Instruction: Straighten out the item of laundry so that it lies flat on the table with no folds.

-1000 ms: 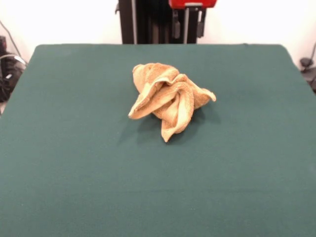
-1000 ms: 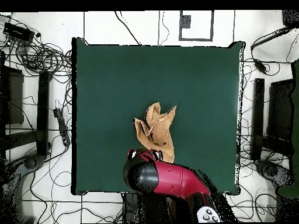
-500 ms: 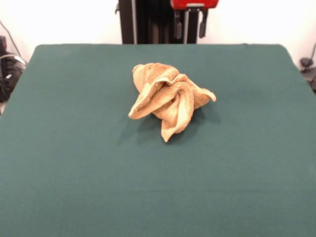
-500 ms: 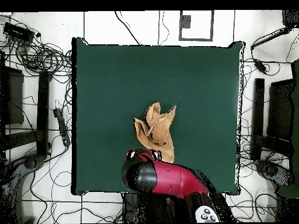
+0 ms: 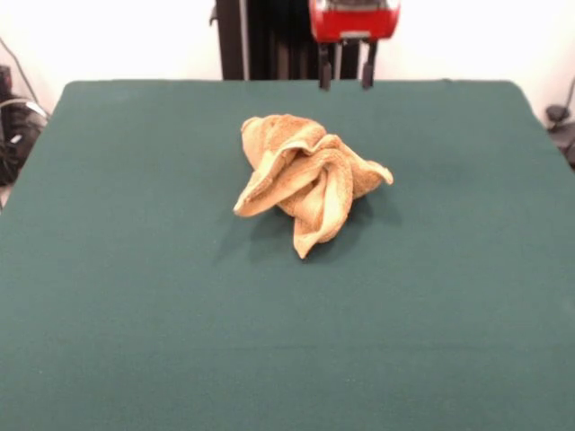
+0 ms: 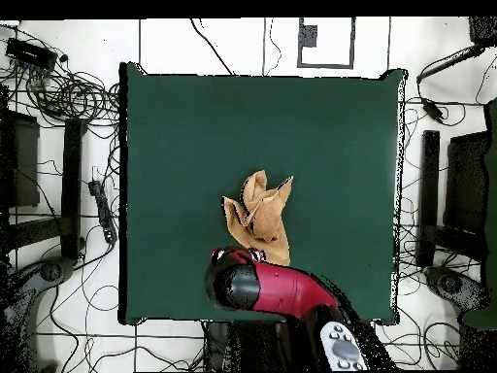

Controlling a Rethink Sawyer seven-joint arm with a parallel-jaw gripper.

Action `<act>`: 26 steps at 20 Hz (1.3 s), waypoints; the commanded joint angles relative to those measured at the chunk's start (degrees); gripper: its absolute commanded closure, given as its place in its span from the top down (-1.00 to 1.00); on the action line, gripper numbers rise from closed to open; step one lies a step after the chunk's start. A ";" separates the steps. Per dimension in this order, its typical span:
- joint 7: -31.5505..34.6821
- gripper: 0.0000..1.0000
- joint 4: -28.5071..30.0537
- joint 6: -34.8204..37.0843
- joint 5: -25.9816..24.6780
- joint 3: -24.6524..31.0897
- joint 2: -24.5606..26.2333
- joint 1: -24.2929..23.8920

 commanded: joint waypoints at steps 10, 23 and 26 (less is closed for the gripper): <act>11.27 1.00 -5.30 -14.88 0.69 2.30 19.30 1.01; 10.76 1.00 -4.05 3.36 5.13 0.24 3.31 5.86; 10.96 1.00 -5.18 8.38 5.47 -0.93 0.23 7.50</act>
